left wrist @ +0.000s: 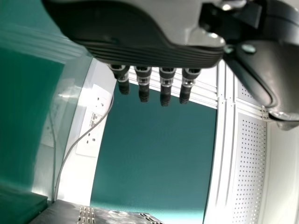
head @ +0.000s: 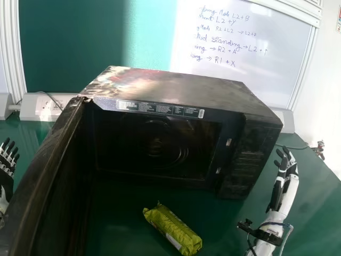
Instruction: Put biscuit inside oven
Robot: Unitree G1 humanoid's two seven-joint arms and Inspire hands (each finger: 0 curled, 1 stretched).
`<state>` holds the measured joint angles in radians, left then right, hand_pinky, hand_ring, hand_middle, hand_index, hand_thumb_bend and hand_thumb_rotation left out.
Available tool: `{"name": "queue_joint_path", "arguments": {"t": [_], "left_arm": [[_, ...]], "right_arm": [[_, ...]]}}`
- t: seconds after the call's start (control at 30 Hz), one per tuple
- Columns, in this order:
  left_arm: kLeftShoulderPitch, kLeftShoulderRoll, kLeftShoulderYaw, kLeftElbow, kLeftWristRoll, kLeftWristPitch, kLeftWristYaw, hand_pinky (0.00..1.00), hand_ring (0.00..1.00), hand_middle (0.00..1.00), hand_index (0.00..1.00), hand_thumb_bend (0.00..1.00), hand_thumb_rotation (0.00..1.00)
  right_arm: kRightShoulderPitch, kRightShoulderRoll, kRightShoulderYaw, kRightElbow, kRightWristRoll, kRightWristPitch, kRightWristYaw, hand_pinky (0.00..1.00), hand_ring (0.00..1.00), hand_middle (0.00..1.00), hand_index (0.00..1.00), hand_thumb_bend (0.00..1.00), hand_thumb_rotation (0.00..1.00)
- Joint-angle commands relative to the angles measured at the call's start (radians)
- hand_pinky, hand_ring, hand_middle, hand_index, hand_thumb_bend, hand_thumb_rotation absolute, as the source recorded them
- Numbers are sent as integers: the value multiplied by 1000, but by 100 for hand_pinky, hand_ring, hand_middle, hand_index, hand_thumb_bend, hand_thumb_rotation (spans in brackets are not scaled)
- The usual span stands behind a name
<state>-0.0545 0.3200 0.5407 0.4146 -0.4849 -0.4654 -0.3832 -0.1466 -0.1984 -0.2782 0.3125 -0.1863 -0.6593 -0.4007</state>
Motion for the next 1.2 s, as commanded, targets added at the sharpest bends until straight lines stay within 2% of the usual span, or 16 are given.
{"name": "queue_joint_path", "arguments": {"t": [0.0,0.43,0.53,0.67,0.83,1.0,1.17], "left_arm": [[1,0,5,-4,-4,3,-4,96,91,88,94,28,100],[11,-3,1,-27,6,17,17,95,91,88,94,28,100],[9,-5,2,-24,1,14,13,95,91,88,94,28,100],[10,-3,2,-21,1,9,7,96,91,88,94,28,100],[8,-4,3,-23,-4,10,5,96,91,88,94,27,100],[10,-1,4,-23,-5,11,1,95,91,88,93,28,100],[9,-3,7,-22,-6,10,4,94,90,87,93,27,100]], "right_arm": [[-6,-11,-6,10,13,-11,10,77,75,77,85,81,90],[9,-47,-11,1,16,-16,50,75,76,78,84,81,92],[11,-61,-10,1,34,-25,73,75,76,78,84,84,89],[10,-86,-4,17,46,-71,117,72,75,77,84,88,87],[-1,-119,1,63,0,-156,121,68,72,73,80,88,87],[-2,-130,8,74,-5,-186,134,70,73,75,80,93,85],[9,-145,11,58,-34,-189,140,68,73,75,81,99,89]]}}
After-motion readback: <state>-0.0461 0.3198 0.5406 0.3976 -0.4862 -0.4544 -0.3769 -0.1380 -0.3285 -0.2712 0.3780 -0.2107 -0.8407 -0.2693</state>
